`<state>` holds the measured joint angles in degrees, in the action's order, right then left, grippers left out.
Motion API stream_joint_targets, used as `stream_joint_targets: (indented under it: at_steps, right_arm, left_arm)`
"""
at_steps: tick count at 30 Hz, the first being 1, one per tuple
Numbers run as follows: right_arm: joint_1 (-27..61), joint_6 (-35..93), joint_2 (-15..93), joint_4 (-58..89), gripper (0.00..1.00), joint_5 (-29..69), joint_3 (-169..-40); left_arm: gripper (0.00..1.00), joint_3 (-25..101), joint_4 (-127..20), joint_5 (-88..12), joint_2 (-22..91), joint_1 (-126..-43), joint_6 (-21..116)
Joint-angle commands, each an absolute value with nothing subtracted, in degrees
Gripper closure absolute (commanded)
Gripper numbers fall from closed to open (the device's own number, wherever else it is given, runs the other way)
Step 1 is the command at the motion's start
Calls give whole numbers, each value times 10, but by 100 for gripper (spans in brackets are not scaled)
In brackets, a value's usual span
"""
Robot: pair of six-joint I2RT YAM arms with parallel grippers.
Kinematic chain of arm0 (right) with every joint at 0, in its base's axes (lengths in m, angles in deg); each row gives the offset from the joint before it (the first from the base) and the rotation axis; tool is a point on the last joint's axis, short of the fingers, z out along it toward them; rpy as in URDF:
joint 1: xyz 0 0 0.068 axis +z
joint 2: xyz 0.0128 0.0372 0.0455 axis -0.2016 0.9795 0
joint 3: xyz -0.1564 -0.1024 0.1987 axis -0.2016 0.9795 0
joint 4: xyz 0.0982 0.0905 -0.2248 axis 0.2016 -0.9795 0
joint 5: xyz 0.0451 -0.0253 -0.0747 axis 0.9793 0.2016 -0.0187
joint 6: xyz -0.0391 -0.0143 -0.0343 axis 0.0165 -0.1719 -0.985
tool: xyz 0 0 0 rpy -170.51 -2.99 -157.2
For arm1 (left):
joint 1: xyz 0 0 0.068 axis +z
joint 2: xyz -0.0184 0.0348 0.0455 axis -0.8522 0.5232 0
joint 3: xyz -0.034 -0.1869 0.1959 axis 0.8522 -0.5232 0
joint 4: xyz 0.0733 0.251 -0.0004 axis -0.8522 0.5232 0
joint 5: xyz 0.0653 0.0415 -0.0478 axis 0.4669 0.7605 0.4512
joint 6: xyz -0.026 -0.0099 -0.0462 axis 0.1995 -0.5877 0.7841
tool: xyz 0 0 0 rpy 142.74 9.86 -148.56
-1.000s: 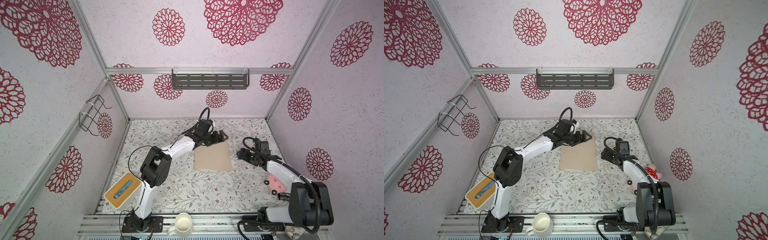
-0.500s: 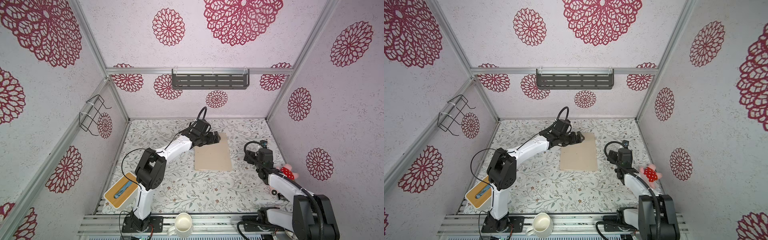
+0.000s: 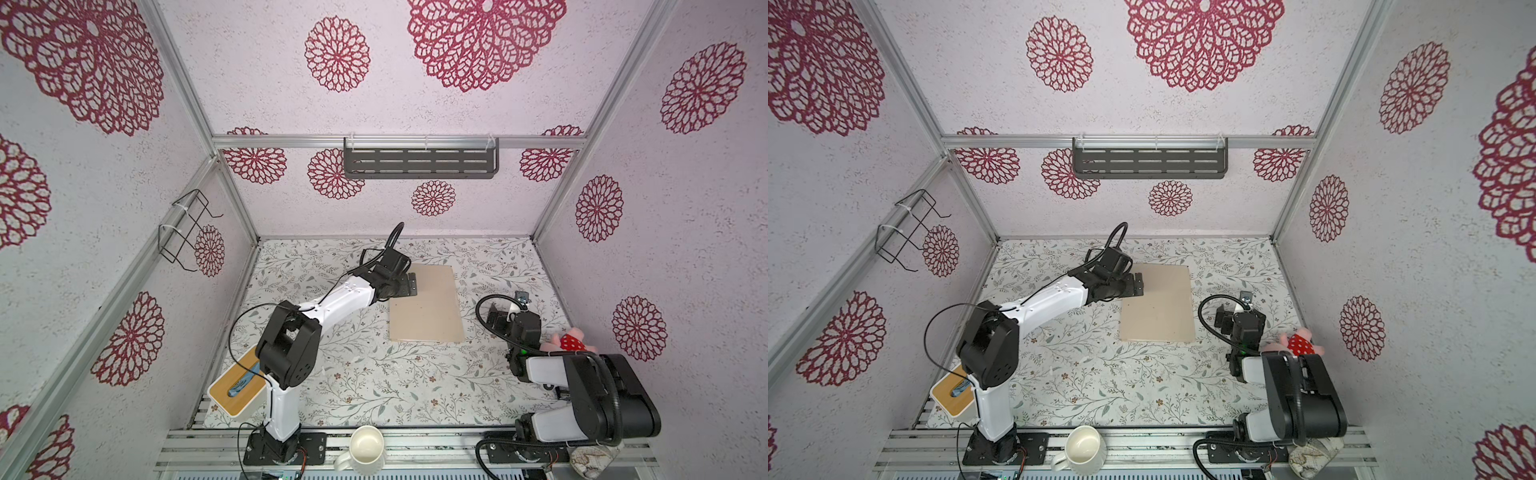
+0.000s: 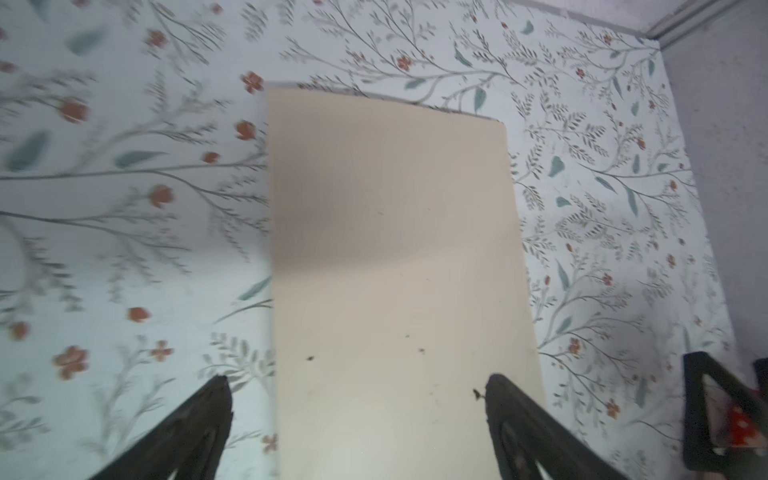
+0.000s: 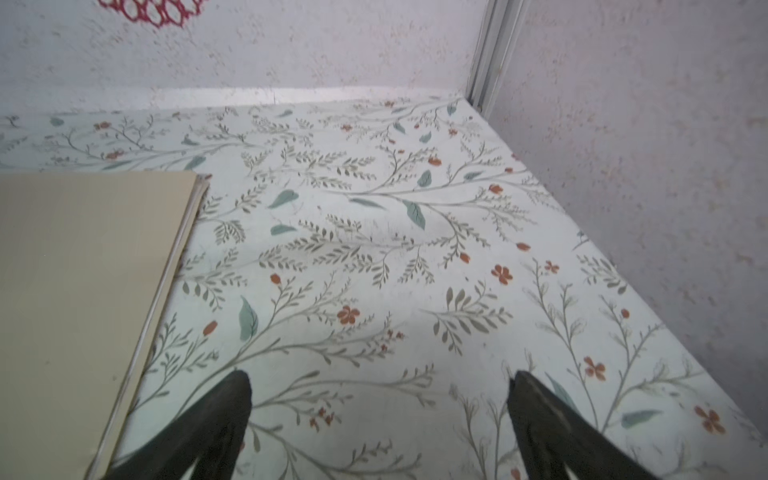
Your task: Put the files into the folder
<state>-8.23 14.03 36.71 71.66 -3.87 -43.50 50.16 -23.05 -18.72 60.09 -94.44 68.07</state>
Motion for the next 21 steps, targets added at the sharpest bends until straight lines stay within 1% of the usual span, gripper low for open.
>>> stream_joint_targets:
  at_steps: [1, 2, 4, 6, 10, 11, 12, 14, 15, 17, 19, 21]
  right_arm:
    - [-91, 125, 382, 825, 1, -45, -421]
    - [-93, 125, 397, 867, 1, -49, -413]
    - [-96, 128, 389, 831, 1, -40, -421]
    - [-97, 125, 389, 817, 1, -28, -429]
    - [-98, 125, 392, 826, 1, -27, -428]
    - [-98, 124, 390, 822, 1, -27, -429]
    - [-98, 123, 392, 829, 1, -27, -427]
    - [-98, 125, 392, 826, 1, -27, -429]
    - [-98, 125, 390, 823, 1, -27, -428]
    - [-98, 124, 391, 827, 1, -28, -427]
    - [-97, 124, 391, 828, 1, -28, -427]
    - [-98, 125, 392, 826, 1, -28, -427]
  left_arm:
    - [2, 429, -248, -65, 524, -909, 618]
    - [2, 397, -264, -37, 503, -896, 608]
    - [2, 339, -305, -12, 463, -866, 582]
    - [2, 280, -344, 45, 421, -840, 552]
    - [2, 156, -462, 117, 358, -783, 468]
    - [3, 126, -503, 118, 345, -765, 446]
    - [2, 120, -494, 87, 331, -741, 447]
    - [2, 87, -562, 39, 314, -698, 425]
    - [2, 81, -571, 21, 307, -681, 420]
    - [2, 55, -625, 10, 302, -656, 394]
    - [2, 4, -714, 29, 307, -645, 365]
    - [2, -42, -775, 13, 320, -625, 387]
